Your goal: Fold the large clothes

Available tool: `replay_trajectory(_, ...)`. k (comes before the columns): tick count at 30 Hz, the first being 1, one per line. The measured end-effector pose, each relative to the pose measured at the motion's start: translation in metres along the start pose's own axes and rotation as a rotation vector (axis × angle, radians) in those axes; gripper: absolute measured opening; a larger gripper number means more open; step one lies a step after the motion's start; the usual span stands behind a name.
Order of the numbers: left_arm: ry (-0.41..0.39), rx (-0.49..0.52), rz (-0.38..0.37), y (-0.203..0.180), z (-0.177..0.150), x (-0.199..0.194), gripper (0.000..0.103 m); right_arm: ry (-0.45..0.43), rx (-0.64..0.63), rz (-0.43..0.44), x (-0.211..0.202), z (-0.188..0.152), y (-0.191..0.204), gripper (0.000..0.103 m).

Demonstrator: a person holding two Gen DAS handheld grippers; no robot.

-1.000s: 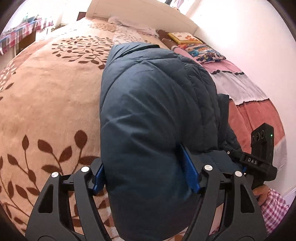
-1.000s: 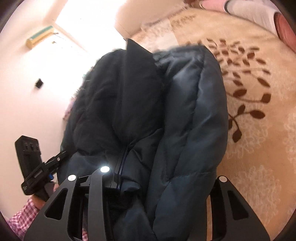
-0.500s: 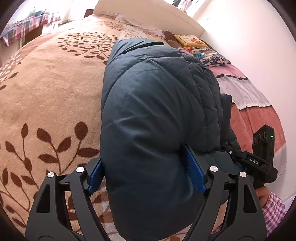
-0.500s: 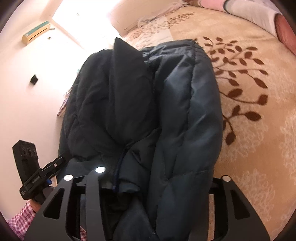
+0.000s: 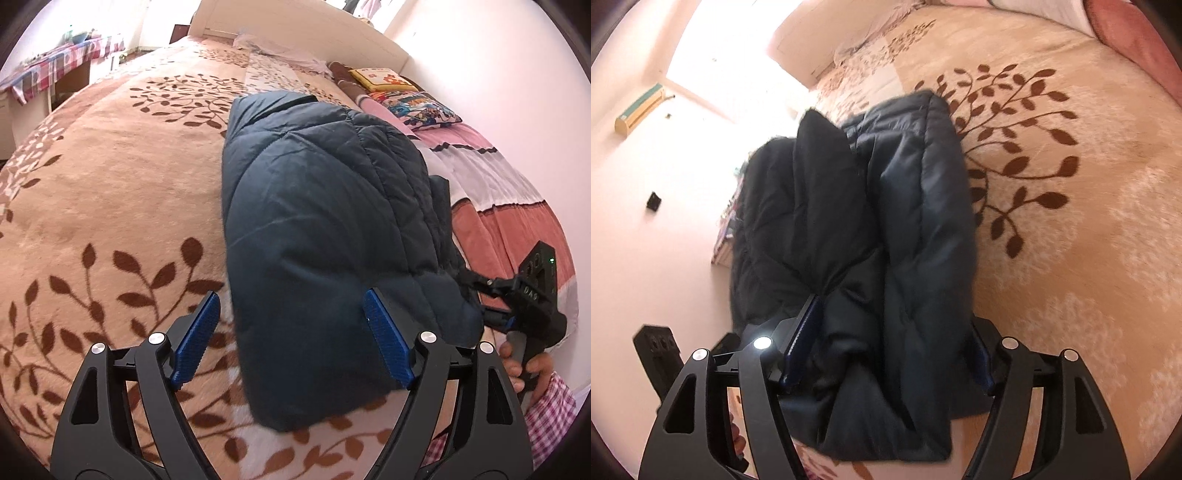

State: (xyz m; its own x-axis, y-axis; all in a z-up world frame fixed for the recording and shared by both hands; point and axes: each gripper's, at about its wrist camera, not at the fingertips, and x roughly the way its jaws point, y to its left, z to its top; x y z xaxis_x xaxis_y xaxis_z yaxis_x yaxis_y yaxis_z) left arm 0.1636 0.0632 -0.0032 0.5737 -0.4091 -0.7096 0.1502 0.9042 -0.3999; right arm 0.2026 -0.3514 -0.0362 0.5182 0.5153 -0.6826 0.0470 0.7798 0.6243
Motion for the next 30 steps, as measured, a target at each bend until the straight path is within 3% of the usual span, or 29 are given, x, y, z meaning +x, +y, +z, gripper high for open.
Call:
replay_trajectory(4, 0.004, -0.006, -0.004, 0.0, -0.013, -0.012, 0.079, -0.083, -0.041, -0.051, -0.031, -0.012, 0.005, 0.068)
replay_trajectory(6, 0.01, -0.008, -0.009, -0.002, -0.019, -0.016, 0.079, -0.088, -0.064, -0.061, -0.04, -0.021, 0.009, 0.05)
replay_trajectory(10, 0.027, 0.031, 0.037, -0.008, -0.032, -0.014, 0.079, -0.077, -0.105, -0.112, -0.041, -0.039, 0.015, 0.029)
replay_trajectory(12, 0.05, 0.057, 0.097, -0.011, -0.036, -0.006, 0.079, -0.034, -0.106, -0.148, -0.028, -0.042, 0.011, 0.02)
replay_trajectory(22, 0.069, 0.079, 0.144, -0.011, -0.034, 0.008, 0.08, 0.056, -0.114, -0.248, 0.013, -0.055, -0.002, 0.018)
replay_trajectory(30, 0.069, 0.047, 0.144, -0.009, -0.037, 0.01, 0.08, 0.068, -0.084, -0.236, 0.013, -0.055, -0.009, 0.021)
